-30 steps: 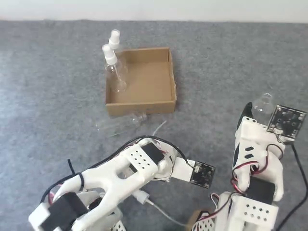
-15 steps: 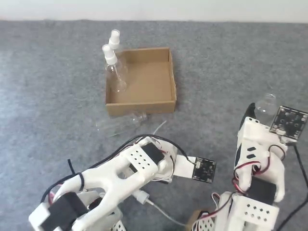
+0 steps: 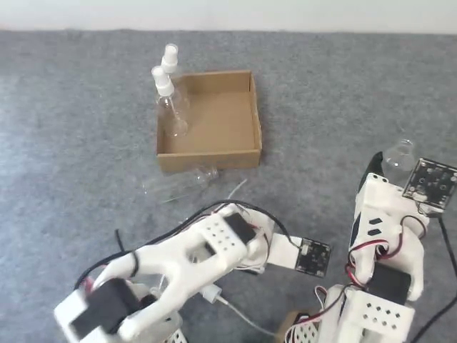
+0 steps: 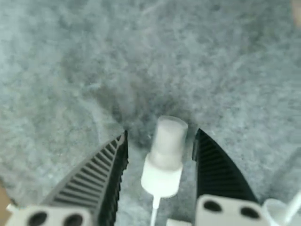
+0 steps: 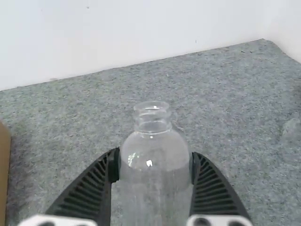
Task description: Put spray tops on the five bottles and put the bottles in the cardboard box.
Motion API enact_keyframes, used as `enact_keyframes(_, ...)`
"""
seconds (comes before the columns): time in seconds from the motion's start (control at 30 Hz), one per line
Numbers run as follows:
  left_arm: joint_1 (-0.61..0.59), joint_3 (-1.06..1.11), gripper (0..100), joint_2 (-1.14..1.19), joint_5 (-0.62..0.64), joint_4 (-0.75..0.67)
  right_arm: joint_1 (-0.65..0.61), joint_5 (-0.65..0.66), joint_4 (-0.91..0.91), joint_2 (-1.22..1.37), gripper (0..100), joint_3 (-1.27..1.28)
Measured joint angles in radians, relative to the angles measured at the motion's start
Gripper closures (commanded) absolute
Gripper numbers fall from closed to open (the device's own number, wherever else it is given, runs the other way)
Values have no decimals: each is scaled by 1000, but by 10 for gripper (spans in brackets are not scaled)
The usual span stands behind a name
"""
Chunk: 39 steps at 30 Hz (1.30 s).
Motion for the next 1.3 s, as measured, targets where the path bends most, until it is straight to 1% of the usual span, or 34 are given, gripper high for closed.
enact_keyframes(0.07,2,-49,808,68,0,8,0,0,0,0,914,0)
enact_keyframes(0.23,3,-189,900,207,8,115,0,0,0,0,914,0)
enact_keyframes(0.33,6,-207,945,222,8,147,0,0,0,0,914,0)
enact_keyframes(0.43,5,-213,973,224,8,149,0,0,0,0,915,0)
enact_keyframes(0.7,0,-221,986,224,8,149,0,0,0,0,915,0)
enact_keyframes(0.8,0,-253,987,226,5,192,0,0,0,0,915,0)
enact_keyframes(0.93,-52,-342,987,226,8,295,0,0,0,0,916,0)
enact_keyframes(1.03,-110,-390,987,226,8,319,0,0,0,0,916,0)
enact_keyframes(1.17,-153,-434,987,226,8,334,0,0,0,0,916,0)
enact_keyframes(1.3,-195,-508,987,226,2,402,0,0,0,0,916,0)
